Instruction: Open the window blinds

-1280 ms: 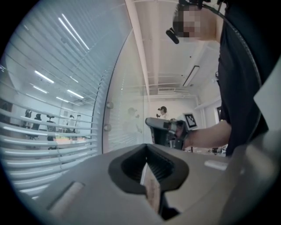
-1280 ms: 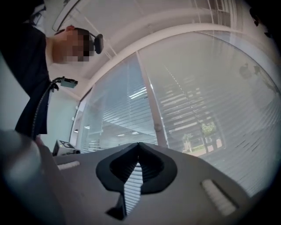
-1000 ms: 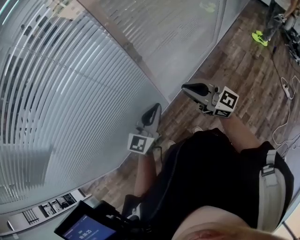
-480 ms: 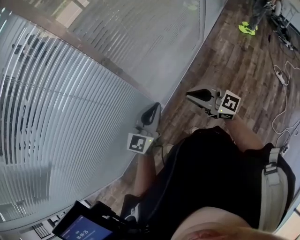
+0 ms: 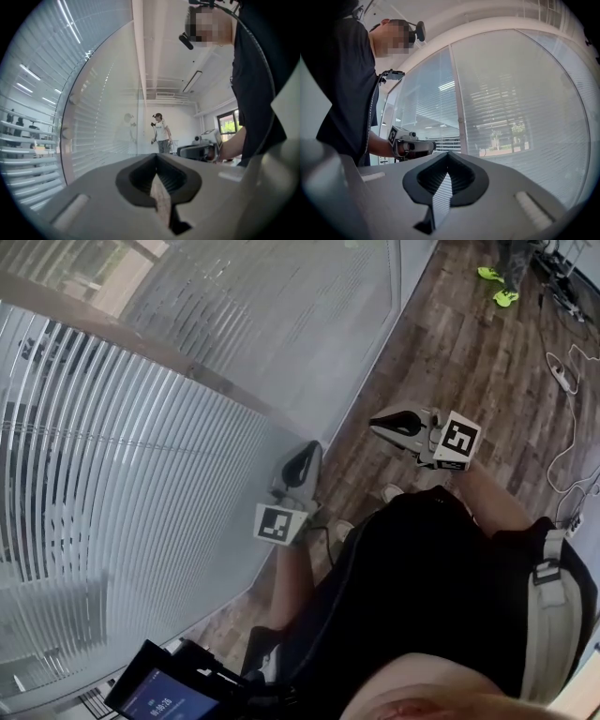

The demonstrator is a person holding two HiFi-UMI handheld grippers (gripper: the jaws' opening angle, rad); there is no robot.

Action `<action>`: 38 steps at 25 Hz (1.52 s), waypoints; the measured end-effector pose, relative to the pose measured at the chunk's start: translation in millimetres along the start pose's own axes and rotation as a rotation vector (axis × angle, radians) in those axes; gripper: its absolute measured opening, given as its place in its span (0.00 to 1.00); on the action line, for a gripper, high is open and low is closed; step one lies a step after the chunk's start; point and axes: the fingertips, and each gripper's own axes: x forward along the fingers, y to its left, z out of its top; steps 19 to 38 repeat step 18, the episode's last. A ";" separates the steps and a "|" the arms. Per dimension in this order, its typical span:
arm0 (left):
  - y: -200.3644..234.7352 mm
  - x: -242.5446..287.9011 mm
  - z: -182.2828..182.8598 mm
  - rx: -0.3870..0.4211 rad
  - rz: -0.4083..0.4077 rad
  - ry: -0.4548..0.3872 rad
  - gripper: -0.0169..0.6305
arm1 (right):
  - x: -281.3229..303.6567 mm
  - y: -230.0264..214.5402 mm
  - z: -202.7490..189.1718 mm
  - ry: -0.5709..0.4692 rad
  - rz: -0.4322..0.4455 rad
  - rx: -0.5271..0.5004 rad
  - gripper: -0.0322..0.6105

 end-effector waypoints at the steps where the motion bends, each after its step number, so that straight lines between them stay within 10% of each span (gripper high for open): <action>1: 0.6 0.3 -0.6 -0.002 0.003 0.001 0.03 | 1.1 -1.5 -0.5 0.004 0.003 -0.008 0.06; 38: 0.4 -13.1 -2.5 0.009 0.070 -0.010 0.03 | 15.5 5.1 -14.3 0.059 0.091 -0.002 0.06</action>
